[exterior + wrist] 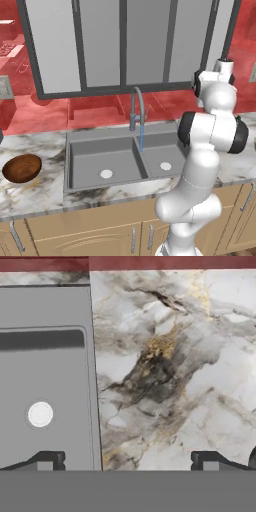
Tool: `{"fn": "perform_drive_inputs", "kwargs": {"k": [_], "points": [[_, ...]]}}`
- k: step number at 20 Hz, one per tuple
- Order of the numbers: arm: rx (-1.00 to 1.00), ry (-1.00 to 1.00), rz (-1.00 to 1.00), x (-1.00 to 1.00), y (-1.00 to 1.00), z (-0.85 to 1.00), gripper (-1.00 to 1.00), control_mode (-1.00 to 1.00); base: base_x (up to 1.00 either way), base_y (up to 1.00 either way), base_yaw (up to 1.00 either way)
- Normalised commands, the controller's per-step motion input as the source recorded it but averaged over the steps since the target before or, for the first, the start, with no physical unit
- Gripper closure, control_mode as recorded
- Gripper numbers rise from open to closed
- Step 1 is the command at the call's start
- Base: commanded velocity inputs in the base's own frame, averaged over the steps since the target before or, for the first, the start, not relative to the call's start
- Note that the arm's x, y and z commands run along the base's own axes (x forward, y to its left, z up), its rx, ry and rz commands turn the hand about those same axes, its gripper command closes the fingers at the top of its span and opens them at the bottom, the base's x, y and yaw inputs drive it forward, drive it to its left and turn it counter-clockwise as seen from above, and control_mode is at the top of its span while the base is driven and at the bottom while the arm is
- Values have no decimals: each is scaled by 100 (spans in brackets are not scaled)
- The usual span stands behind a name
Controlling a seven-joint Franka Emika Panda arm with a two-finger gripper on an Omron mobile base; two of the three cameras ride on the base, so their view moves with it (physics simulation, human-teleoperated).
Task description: Rinse each bowl for a few seconds and place them down in the sink or on the counter.
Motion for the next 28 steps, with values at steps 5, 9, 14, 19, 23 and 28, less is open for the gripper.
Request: {"fn": "perform_drive_inputs", "kwargs": {"k": [5,9,14,19,23,28], "points": [[-6,0,0,-22,-25,-3,-100,-100,0,0,0],[-6,1,0,-24,-21,2,-100,-100,0,0,0],[-5,1,0,-24,-21,8,-100,-100,0,0,0],[-4,1,0,-28,-17,4,-100,-100,0,0,0],[-5,1,0,-29,-10,0,-100,-100,0,0,0],[-5,0,0,-25,-15,-3,-100,-100,0,0,0]]}}
